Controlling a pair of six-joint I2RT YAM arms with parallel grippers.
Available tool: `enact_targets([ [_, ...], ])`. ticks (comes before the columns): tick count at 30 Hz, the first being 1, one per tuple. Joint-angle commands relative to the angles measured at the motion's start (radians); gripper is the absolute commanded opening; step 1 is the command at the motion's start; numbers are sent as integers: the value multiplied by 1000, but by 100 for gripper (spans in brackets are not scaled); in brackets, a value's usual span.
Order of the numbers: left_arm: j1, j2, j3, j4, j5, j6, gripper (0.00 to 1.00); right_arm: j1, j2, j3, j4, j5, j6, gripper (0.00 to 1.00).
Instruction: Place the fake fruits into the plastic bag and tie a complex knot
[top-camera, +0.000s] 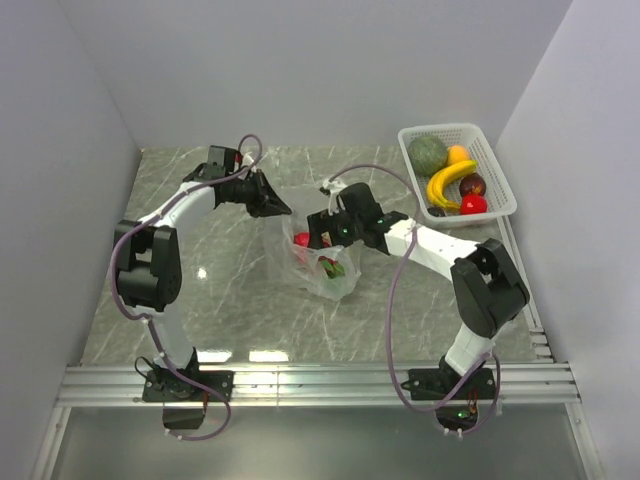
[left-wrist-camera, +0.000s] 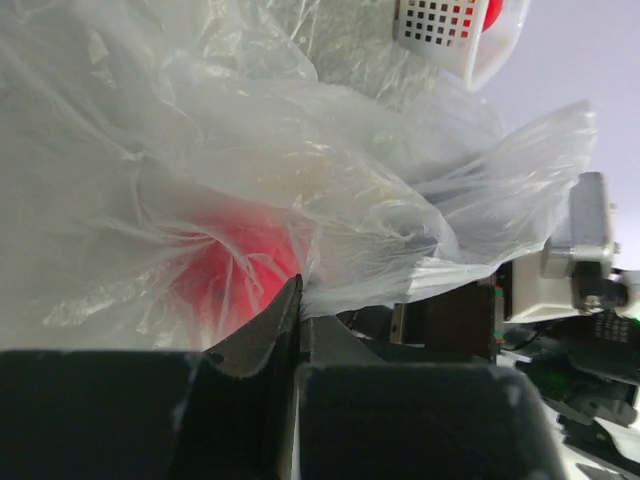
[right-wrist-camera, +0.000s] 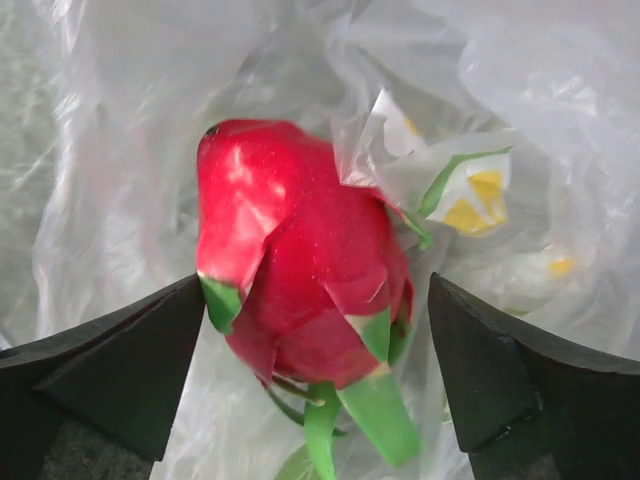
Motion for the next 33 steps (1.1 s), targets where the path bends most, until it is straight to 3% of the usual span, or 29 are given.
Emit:
enact_targets([
  [1,-2,-13,84,-55,-15,92,7,16,-10,66,-53,85,-82,99],
  [8,10,-36,136,-118,-64,181,12,18,-217,33,-221,-68,-260,100],
  [15,9,15,147,-141,1,199,15,-9,-354,165,-434,-221,-387,100],
  [19,7,5,141,-132,1,210,18,-215,-378,230,-477,-364,-331,100],
  [21,3,2,144,-147,-19,219,19,-403,-366,286,-505,-395,-289,100],
  [24,-10,-4,144,-158,-54,229,20,-597,-339,346,-494,-317,-191,100],
  [27,-20,-10,139,-148,-64,220,19,-709,-316,343,-418,-96,-76,100],
  [30,-30,-5,153,-164,-82,226,19,-726,-241,398,-404,77,-42,100],
  [33,-31,-4,154,-162,-87,227,18,-729,-100,521,-463,134,-68,95],
])
